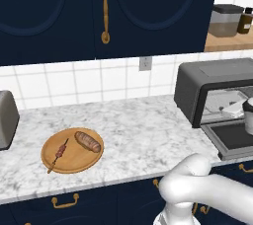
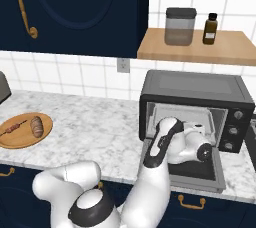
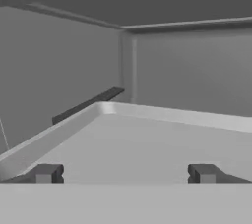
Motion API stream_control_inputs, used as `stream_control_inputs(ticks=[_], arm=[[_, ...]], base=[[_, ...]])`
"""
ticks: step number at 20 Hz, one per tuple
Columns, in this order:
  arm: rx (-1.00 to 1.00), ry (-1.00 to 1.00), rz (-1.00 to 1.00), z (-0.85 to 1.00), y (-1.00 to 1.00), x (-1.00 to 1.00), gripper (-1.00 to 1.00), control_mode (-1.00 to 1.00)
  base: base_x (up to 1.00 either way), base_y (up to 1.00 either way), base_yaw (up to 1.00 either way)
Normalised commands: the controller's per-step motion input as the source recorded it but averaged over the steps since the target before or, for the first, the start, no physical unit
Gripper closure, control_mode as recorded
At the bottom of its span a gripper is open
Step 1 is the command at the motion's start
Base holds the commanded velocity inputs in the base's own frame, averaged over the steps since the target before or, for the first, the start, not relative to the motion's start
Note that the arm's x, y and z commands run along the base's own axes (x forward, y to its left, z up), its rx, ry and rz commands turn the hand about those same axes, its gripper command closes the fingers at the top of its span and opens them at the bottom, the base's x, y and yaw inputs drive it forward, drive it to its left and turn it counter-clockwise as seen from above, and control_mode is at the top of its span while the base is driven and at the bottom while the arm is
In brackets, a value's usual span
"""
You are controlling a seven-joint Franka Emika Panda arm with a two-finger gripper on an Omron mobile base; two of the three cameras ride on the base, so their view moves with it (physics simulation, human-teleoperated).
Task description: Pick up the kebab skewer and baguette bread, and place them inside the toaster oven. Close the toaster oven door and start by setting the timer.
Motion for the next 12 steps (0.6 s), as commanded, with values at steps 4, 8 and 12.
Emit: stream_control_inputs(ticks=[4,8,12], arm=[[0.00,0.40,0.00,-0.18,-0.39,-0.95,-1.00,-1.00],[0.00,0.49,0.00,0.00,-0.41,-0.86,-1.00,-1.00],[0.02,0.41,0.03,0.52,-0.20,-0.74,-1.00,-1.00]], base=[[0.00,0.00,0.00],[0.00,0.00,0.00],[0.00,0.00,0.00]])
